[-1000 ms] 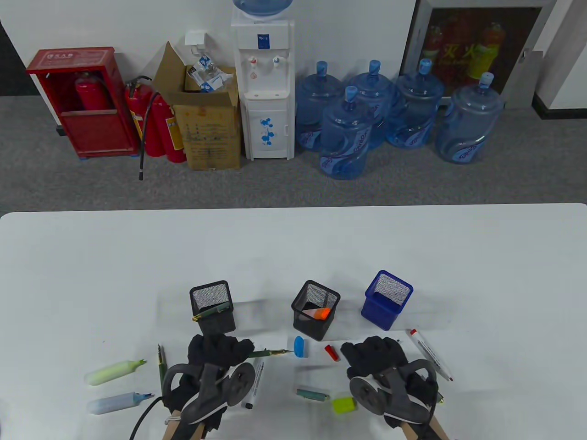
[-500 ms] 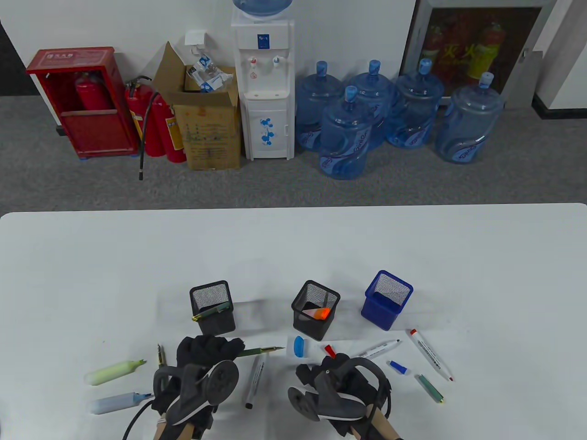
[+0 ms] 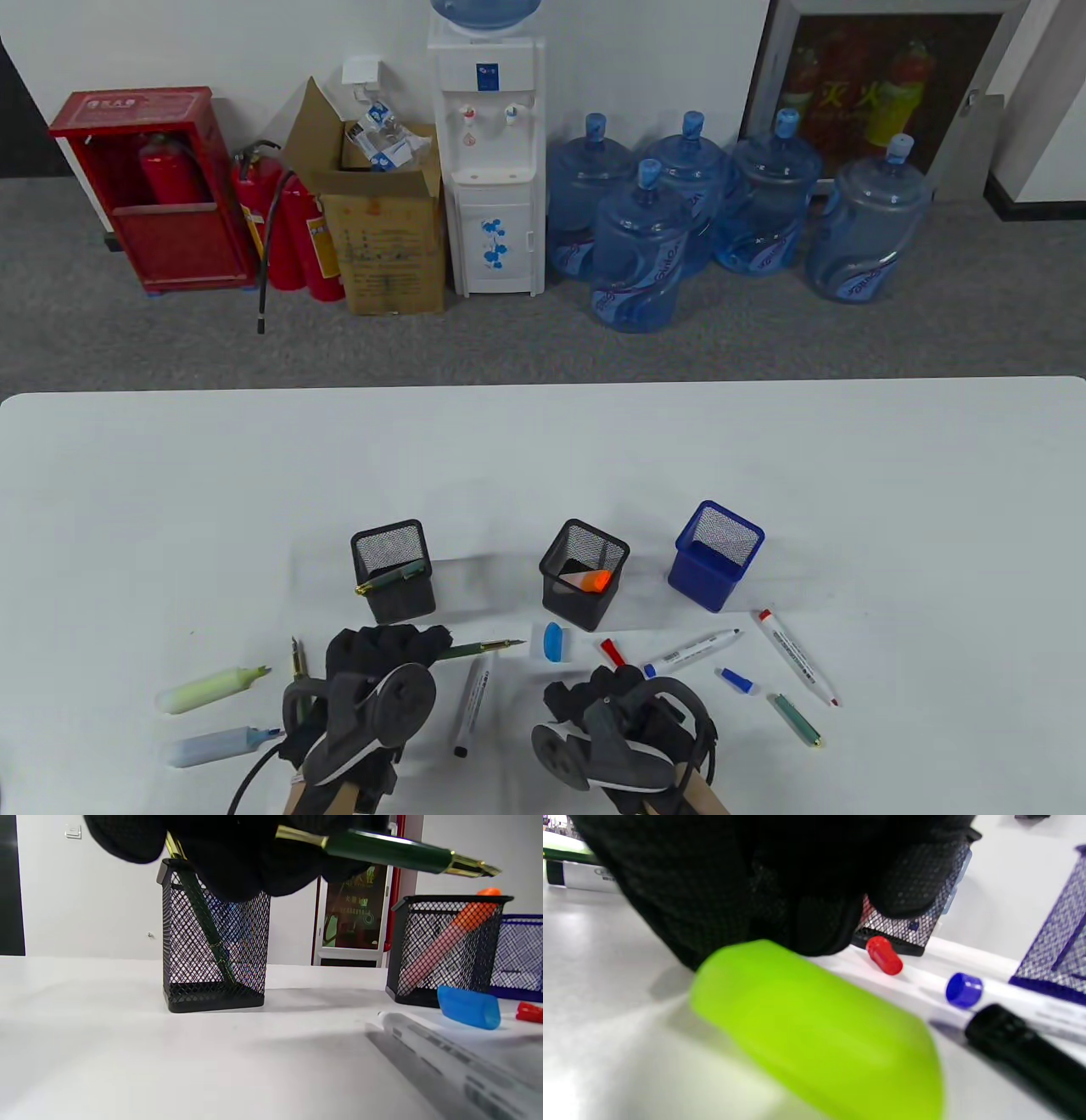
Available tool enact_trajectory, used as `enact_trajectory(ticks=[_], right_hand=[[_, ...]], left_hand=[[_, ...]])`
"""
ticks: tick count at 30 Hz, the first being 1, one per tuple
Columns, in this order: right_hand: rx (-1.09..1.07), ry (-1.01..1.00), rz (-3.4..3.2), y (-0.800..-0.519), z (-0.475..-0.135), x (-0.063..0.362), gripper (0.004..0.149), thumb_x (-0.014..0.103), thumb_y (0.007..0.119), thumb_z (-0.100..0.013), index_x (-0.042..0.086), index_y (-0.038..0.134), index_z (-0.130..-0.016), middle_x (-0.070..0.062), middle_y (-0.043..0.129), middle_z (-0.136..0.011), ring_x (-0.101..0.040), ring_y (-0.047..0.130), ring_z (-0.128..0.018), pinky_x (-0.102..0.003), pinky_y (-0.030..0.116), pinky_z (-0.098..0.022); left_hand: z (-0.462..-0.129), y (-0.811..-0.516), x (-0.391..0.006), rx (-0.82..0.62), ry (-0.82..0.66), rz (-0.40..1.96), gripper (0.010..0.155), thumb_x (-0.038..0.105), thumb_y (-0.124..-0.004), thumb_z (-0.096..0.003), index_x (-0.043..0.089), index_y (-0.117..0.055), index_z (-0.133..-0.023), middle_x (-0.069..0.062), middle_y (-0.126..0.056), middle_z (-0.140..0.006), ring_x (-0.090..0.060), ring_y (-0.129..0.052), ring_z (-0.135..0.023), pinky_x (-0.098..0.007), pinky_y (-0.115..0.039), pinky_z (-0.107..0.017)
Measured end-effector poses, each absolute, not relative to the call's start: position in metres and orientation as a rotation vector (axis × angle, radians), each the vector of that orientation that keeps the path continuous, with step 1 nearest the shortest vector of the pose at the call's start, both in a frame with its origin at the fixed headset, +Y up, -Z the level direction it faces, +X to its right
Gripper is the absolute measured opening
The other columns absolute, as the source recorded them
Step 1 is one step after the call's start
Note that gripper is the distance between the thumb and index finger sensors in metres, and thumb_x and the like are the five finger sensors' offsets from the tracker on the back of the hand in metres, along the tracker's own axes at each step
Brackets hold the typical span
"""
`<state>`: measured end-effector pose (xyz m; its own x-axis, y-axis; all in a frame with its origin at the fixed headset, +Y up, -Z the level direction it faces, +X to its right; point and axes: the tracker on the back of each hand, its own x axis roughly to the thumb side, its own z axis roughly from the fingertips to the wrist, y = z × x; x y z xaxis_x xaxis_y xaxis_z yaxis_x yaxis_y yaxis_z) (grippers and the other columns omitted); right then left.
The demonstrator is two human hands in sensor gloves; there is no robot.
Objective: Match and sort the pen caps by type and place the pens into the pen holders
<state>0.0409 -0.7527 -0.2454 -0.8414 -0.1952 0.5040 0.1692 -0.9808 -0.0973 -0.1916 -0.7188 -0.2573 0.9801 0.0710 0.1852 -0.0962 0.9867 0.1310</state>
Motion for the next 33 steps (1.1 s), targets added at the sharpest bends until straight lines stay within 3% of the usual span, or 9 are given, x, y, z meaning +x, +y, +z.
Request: enact_trajectory(ticks=[4,8,13,18,33], right_hand=[[-0.705,0.238,-2.968,-0.739,-0.252,0.064,0.058,0.035,0.079,-0.038,0.032,0.072,-0.096,0.01,0.091,-0.085,-0.02,0.095,-0.076,-0.051,0.081,-0.064],[-0.643,0.394,-3.071,-0.734,-0.253,0.088,0.057,0.032,0.075,-0.041,0.032,0.07,-0.097,0.005,0.087,-0.089,-0.022,0.097,-0.075,-0.052,0.085,-0.061],[-0.663,0.473,-3.126,-0.73,-0.25,0.091,0.055,0.031,0.076,-0.041,0.033,0.072,-0.095,0.004,0.084,-0.089,-0.01,0.106,-0.057,-0.041,0.095,-0.048],[-0.714,0.565,-3.092,-0.732,-0.247,0.083,0.054,0.03,0.077,-0.04,0.031,0.073,-0.094,0.003,0.082,-0.089,-0.01,0.105,-0.058,-0.041,0.094,-0.052],[-0.751,0.589,-3.08,-0.732,-0.244,0.078,0.053,0.03,0.078,-0.04,0.031,0.075,-0.093,0.004,0.082,-0.088,-0.01,0.105,-0.059,-0.04,0.093,-0.053]], left_hand=[[-0.258,-0.719,-0.194,0.127,-0.185,0.128,0.053,0.027,-0.06,-0.0442,0.045,-0.067,-0.094,0.005,-0.084,-0.091,-0.025,-0.094,-0.074,-0.063,-0.066,-0.071],[-0.258,-0.721,-0.192,0.122,-0.217,0.195,0.053,0.027,-0.06,-0.0441,0.044,-0.068,-0.093,0.003,-0.083,-0.091,-0.022,-0.096,-0.064,-0.06,-0.07,-0.068],[-0.256,-0.722,-0.184,0.132,-0.261,0.24,0.052,0.027,-0.062,-0.0441,0.043,-0.07,-0.093,0.002,-0.083,-0.09,-0.02,-0.096,-0.06,-0.059,-0.072,-0.068],[-0.254,-0.723,-0.172,0.141,-0.295,0.206,0.052,0.027,-0.062,-0.0441,0.043,-0.07,-0.093,0.002,-0.084,-0.09,-0.02,-0.096,-0.06,-0.058,-0.072,-0.068],[-0.247,-0.731,-0.144,0.144,-0.352,0.184,0.053,0.028,-0.061,-0.0446,0.039,-0.067,-0.096,0.002,-0.083,-0.09,-0.019,-0.095,-0.058,-0.057,-0.072,-0.067]])
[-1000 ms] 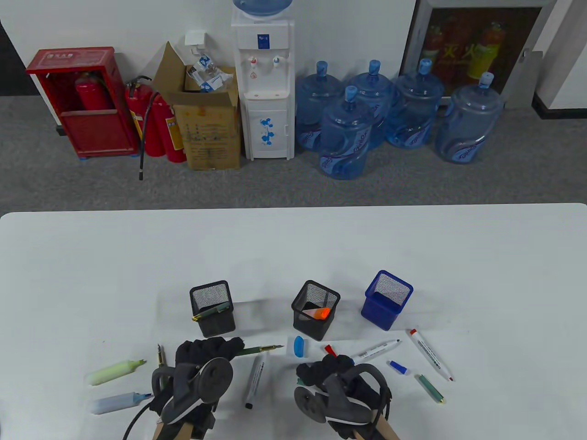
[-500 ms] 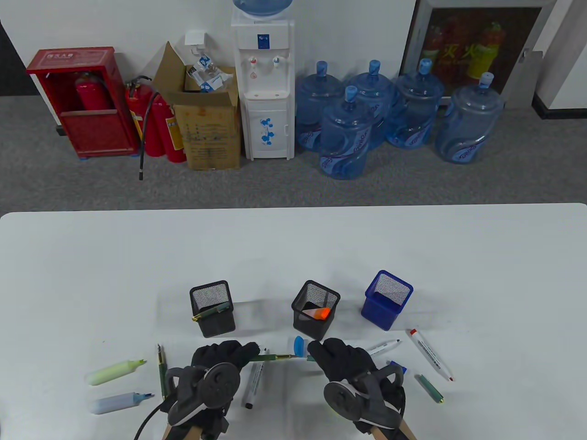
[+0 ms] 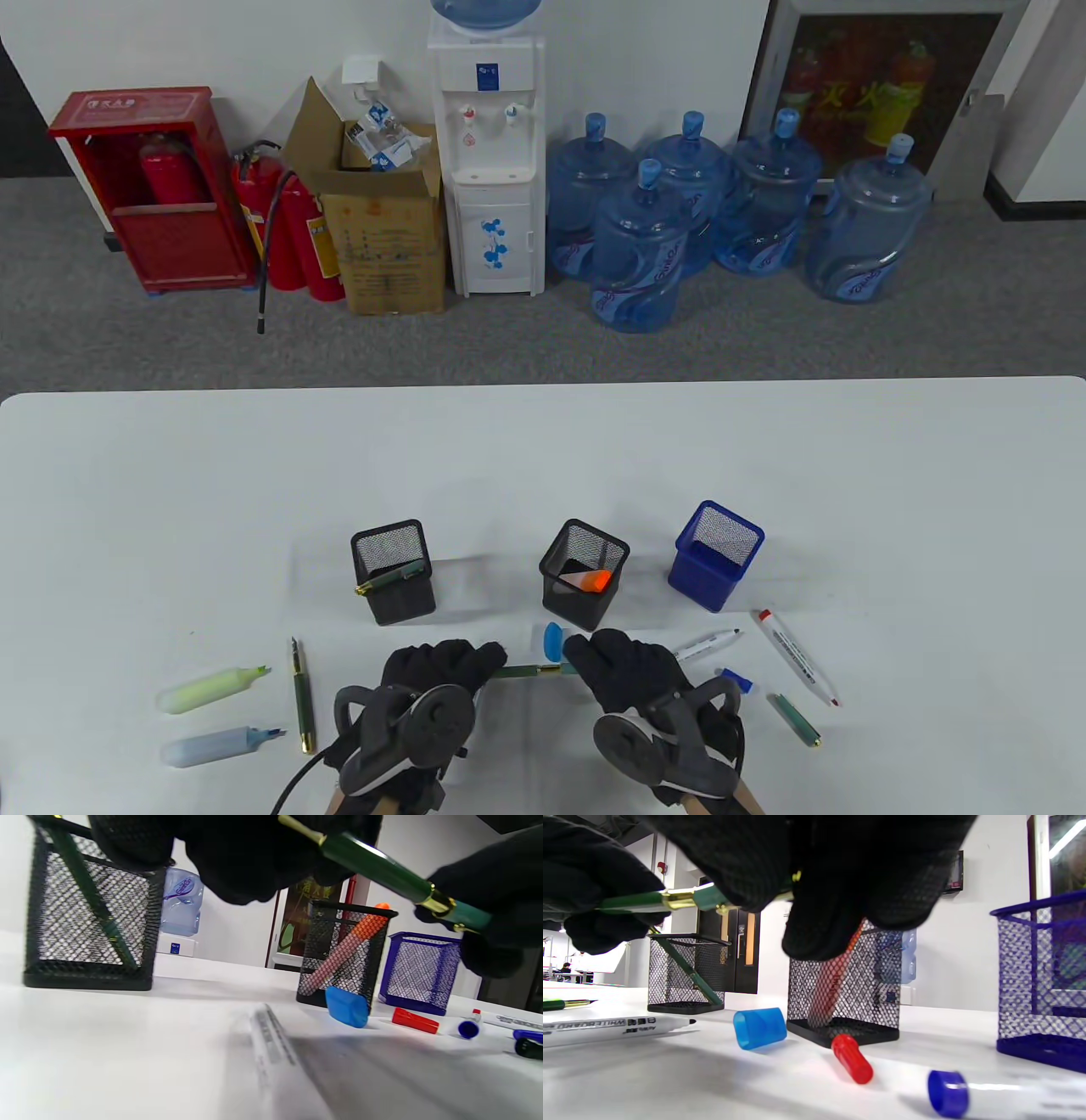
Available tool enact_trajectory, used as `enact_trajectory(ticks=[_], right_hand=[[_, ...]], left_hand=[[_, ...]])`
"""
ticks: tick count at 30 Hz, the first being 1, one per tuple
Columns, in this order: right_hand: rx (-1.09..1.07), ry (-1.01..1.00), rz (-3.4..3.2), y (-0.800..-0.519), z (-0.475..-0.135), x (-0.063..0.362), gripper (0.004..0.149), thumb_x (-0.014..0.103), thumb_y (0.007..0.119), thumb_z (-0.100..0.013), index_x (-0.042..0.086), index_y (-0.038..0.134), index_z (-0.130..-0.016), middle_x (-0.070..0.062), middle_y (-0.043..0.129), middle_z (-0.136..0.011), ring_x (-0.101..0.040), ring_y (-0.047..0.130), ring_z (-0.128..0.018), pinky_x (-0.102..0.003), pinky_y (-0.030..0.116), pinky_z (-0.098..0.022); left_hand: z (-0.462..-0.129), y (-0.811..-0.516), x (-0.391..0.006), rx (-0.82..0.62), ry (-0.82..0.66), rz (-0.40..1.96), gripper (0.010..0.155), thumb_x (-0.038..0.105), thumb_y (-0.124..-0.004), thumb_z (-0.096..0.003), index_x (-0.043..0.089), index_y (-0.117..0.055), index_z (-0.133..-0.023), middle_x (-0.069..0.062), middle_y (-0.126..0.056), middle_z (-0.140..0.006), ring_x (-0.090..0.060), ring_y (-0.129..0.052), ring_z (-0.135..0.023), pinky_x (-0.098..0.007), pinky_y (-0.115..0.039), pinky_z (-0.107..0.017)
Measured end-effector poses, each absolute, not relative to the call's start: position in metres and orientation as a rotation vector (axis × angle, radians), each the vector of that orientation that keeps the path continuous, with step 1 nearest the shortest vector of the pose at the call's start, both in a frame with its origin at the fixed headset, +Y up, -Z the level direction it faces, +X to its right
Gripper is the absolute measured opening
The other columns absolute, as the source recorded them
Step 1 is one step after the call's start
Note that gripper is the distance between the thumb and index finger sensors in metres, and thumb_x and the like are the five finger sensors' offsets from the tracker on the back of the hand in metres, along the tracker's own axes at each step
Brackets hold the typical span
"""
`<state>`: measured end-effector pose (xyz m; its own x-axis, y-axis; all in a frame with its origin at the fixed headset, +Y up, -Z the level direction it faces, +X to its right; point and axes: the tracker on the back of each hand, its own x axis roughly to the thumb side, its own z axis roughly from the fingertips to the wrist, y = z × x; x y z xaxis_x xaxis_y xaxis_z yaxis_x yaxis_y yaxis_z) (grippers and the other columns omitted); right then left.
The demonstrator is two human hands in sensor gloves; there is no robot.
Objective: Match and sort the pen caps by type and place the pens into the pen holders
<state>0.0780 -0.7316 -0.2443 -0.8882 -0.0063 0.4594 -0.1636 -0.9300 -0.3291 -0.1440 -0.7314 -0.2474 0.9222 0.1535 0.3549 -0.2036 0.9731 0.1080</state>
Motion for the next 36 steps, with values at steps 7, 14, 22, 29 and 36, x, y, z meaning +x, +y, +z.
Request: enact_trajectory(ticks=[7,14,22,29,36], right_hand=[[0.702,-0.547,2.925,-0.732,-0.246,0.085,0.052,0.027,0.077,-0.04,0.029,0.076,-0.092,0.003,0.084,-0.089,-0.012,0.107,-0.059,-0.041,0.095,-0.052],[0.755,-0.525,2.883,-0.73,-0.244,0.075,0.051,0.026,0.078,-0.038,0.027,0.079,-0.09,0.002,0.089,-0.086,-0.011,0.109,-0.054,-0.039,0.098,-0.048],[0.725,-0.585,2.87,-0.73,-0.241,0.072,0.059,0.038,0.078,-0.04,0.027,0.068,-0.098,0.0,0.078,-0.093,-0.013,0.102,-0.069,-0.041,0.09,-0.059],[0.584,-0.613,2.868,-0.724,-0.246,0.096,0.066,0.043,0.076,-0.041,0.022,0.062,-0.102,-0.004,0.073,-0.098,-0.019,0.097,-0.075,-0.044,0.086,-0.06],[0.555,-0.585,2.901,-0.73,-0.252,0.11,0.065,0.044,0.076,-0.041,0.023,0.064,-0.101,-0.003,0.075,-0.098,-0.018,0.098,-0.075,-0.044,0.086,-0.059]], left_hand=[[-0.244,-0.735,-0.116,0.2,-0.388,0.118,0.053,0.027,-0.058,-0.0438,0.036,-0.063,-0.096,0.002,-0.079,-0.088,-0.016,-0.094,-0.055,-0.055,-0.076,-0.064],[-0.248,-0.732,-0.126,0.189,-0.4,0.187,0.052,0.024,-0.059,-0.0429,0.034,-0.069,-0.093,0.0,-0.083,-0.085,-0.018,-0.094,-0.048,-0.055,-0.079,-0.062],[-0.244,-0.712,-0.145,0.234,-0.372,0.193,0.051,0.028,-0.062,-0.0438,0.035,-0.071,-0.093,0.001,-0.084,-0.086,-0.019,-0.096,-0.053,-0.055,-0.077,-0.064],[-0.25,-0.649,-0.208,0.395,-0.201,0.208,0.05,0.031,-0.064,-0.0448,0.036,-0.073,-0.094,0.0,-0.081,-0.088,-0.022,-0.095,-0.06,-0.056,-0.074,-0.066],[-0.265,-0.615,-0.231,0.427,-0.01,-0.067,0.048,0.034,-0.068,-0.0447,0.037,-0.076,-0.092,0.0,-0.081,-0.089,-0.021,-0.096,-0.062,-0.055,-0.074,-0.067]])
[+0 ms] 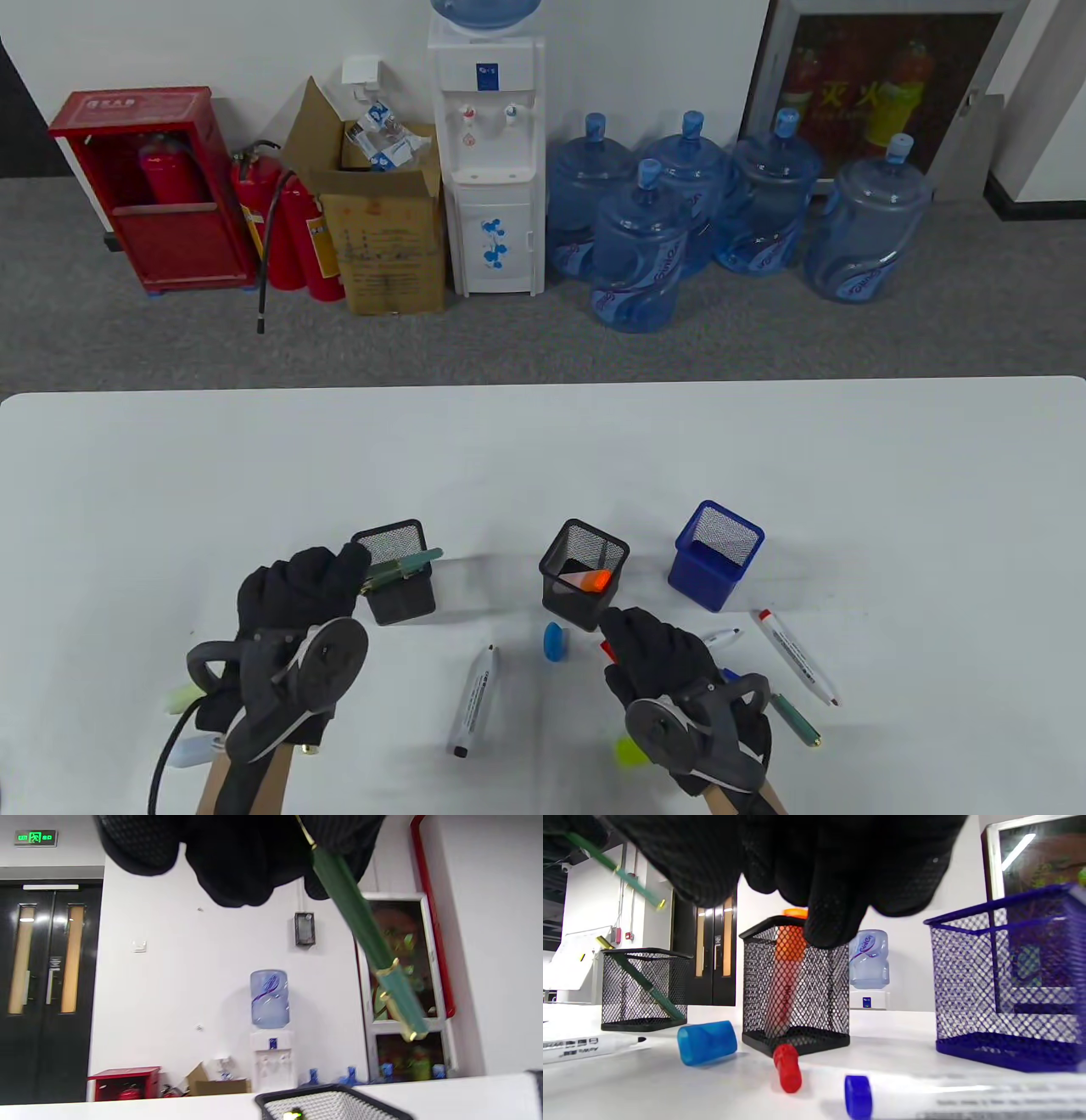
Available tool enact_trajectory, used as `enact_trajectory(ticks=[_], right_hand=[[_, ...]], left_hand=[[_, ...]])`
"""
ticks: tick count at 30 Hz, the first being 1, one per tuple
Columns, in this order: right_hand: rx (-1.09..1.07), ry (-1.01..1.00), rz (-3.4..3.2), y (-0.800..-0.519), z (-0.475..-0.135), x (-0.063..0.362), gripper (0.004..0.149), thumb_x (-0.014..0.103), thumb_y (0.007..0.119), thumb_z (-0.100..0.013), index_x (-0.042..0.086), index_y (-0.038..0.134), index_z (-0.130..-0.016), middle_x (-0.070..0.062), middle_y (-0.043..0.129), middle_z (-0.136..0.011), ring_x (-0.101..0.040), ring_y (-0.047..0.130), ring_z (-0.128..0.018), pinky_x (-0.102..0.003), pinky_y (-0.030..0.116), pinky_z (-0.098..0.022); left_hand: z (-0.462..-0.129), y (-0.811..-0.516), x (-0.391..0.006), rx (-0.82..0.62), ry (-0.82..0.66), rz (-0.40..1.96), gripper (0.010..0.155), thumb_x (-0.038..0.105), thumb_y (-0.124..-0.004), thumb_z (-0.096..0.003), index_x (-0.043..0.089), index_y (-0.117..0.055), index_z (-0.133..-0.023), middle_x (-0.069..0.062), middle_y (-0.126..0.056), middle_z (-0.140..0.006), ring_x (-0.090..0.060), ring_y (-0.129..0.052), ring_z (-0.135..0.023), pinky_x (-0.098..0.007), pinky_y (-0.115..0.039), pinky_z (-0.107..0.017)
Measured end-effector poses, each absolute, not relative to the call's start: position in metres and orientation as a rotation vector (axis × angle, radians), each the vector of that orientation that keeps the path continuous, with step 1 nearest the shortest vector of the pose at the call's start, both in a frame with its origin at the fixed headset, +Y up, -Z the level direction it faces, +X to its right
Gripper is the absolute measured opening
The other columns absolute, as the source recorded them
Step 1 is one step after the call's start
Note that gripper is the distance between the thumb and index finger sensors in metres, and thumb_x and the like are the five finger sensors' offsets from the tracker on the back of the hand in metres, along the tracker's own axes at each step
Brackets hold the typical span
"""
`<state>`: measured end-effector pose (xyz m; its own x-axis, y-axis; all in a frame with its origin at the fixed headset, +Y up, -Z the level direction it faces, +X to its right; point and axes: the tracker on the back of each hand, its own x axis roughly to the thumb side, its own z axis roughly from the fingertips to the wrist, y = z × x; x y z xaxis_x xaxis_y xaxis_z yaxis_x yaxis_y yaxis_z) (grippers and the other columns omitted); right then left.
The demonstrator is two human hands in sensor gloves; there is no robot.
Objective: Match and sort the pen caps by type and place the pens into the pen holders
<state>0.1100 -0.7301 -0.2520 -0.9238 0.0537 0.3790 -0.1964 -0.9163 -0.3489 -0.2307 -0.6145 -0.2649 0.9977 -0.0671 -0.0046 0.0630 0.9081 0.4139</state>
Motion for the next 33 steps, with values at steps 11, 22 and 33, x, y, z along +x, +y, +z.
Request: enact_trajectory(ticks=[11,22,33], right_hand=[[0.568,-0.566,2.941,-0.729,-0.251,0.111,0.064,0.046,0.075,-0.041,0.024,0.066,-0.1,-0.002,0.077,-0.097,-0.018,0.098,-0.074,-0.045,0.086,-0.059],[0.59,-0.549,2.97,-0.729,-0.251,0.11,0.062,0.046,0.075,-0.041,0.025,0.068,-0.099,-0.001,0.079,-0.097,-0.018,0.099,-0.073,-0.045,0.086,-0.058],[0.585,-0.547,2.98,-0.73,-0.252,0.111,0.061,0.046,0.075,-0.041,0.026,0.069,-0.098,-0.001,0.08,-0.096,-0.018,0.099,-0.073,-0.045,0.086,-0.058]], left_hand=[[-0.307,-0.659,-0.194,0.323,0.073,-0.276,0.046,0.035,-0.074,-0.0436,0.039,-0.079,-0.089,0.003,-0.082,-0.09,-0.022,-0.096,-0.067,-0.054,-0.073,-0.07],[-0.313,-0.685,-0.193,0.251,0.054,-0.279,0.056,0.043,-0.075,-0.0412,0.04,-0.071,-0.097,0.003,-0.081,-0.099,-0.024,-0.094,-0.081,-0.056,-0.07,-0.072],[-0.286,-0.656,-0.258,0.26,0.237,-0.117,0.061,0.046,-0.072,-0.0417,0.034,-0.066,-0.101,0.003,-0.092,-0.082,-0.026,-0.1,-0.062,-0.056,-0.075,-0.063]])
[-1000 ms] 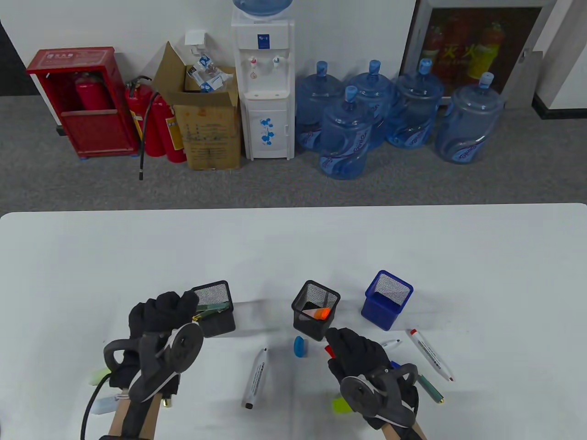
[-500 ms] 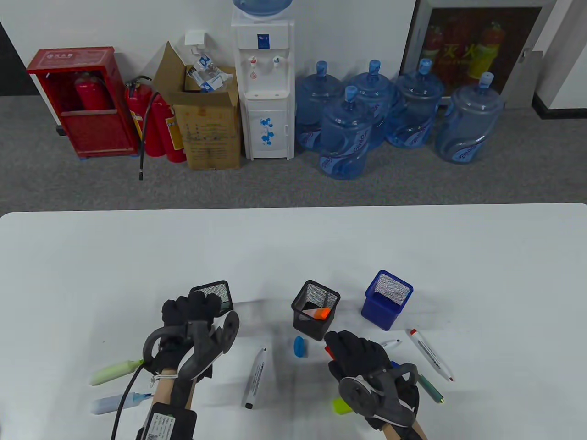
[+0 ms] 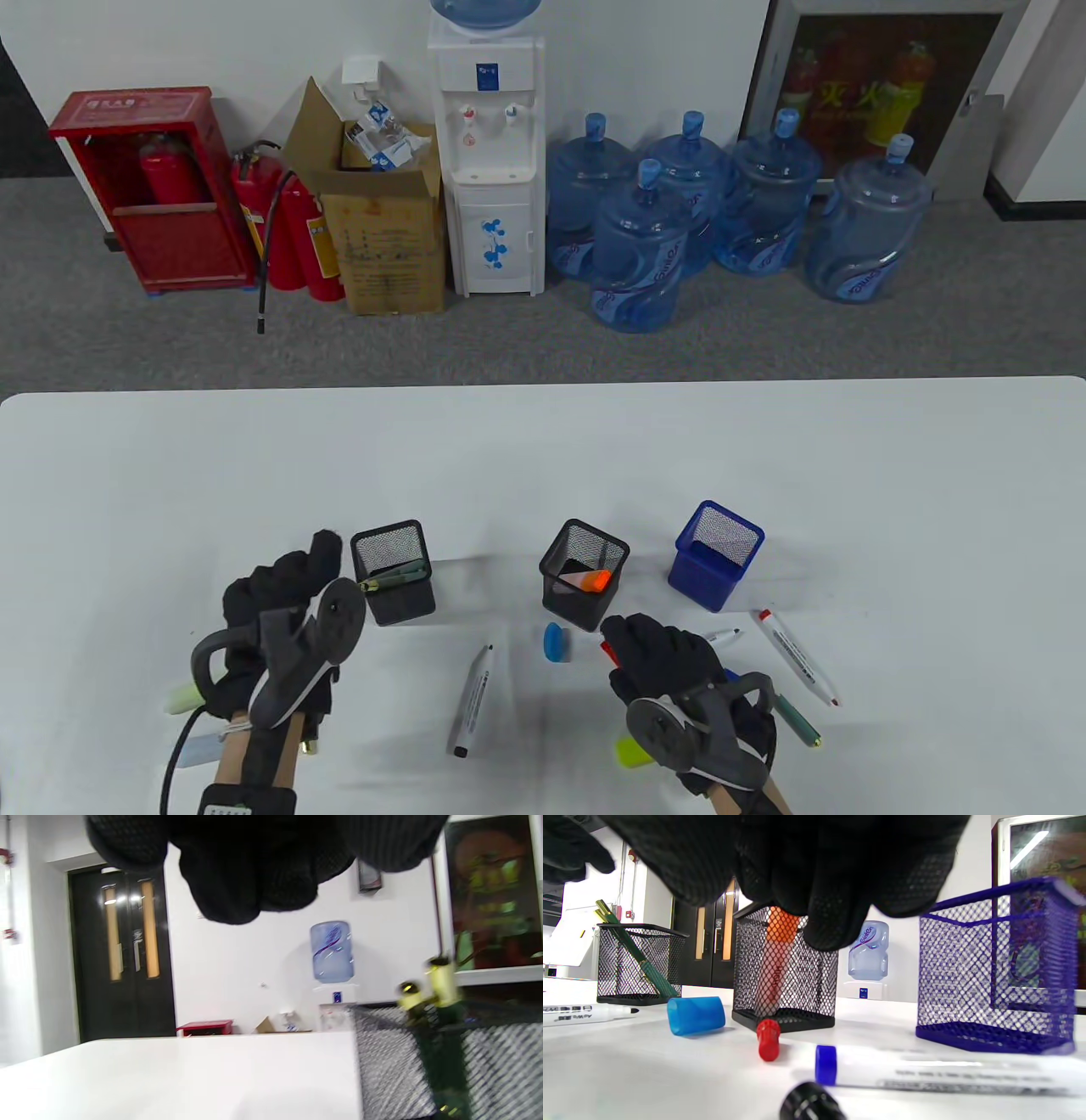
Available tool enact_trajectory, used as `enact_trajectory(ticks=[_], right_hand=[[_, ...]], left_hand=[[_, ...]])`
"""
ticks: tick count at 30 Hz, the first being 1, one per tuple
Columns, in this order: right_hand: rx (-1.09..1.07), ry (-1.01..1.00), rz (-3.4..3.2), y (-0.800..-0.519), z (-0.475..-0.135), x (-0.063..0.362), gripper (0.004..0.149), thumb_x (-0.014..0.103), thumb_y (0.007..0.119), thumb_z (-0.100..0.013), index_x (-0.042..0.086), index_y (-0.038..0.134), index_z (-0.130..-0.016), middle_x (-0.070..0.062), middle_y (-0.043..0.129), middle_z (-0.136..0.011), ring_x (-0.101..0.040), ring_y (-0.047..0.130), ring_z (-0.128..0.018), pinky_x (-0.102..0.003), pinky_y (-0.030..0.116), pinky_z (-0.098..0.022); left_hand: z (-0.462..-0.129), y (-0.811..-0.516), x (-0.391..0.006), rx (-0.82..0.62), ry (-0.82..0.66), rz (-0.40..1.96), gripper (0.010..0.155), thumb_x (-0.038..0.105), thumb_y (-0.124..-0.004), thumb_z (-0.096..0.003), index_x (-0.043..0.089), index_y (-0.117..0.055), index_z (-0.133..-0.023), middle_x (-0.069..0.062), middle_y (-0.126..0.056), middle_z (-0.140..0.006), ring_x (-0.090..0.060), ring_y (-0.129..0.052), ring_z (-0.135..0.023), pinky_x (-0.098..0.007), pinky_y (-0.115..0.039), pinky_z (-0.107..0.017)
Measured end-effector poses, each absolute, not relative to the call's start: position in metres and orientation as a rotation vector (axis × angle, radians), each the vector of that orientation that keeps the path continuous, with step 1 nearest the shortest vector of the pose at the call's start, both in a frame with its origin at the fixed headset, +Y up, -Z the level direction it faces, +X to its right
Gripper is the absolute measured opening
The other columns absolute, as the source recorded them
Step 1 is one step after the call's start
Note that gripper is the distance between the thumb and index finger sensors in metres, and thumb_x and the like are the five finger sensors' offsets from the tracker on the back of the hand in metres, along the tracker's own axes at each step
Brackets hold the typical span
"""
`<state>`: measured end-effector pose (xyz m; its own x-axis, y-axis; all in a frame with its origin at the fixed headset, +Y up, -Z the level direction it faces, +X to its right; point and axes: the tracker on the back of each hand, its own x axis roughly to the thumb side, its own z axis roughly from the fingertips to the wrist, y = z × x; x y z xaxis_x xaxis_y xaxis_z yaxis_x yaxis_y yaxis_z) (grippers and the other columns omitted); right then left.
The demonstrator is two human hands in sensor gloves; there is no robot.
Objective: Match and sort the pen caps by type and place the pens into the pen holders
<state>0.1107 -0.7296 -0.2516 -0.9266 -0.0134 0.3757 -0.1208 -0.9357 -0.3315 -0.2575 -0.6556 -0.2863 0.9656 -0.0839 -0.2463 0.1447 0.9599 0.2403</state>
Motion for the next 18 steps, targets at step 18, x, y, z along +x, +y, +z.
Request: enact_trajectory(ticks=[18], right_hand=[[0.594,-0.522,3.015,-0.73,-0.252,0.111,0.06,0.046,0.075,-0.041,0.027,0.071,-0.097,0.0,0.081,-0.095,-0.017,0.1,-0.072,-0.045,0.087,-0.058]], left_hand=[[-0.291,-0.751,-0.282,-0.202,0.445,-0.265,0.076,0.052,-0.087,-0.0343,0.023,-0.07,-0.102,0.004,-0.108,-0.07,-0.024,-0.106,-0.054,-0.053,-0.08,-0.056]])
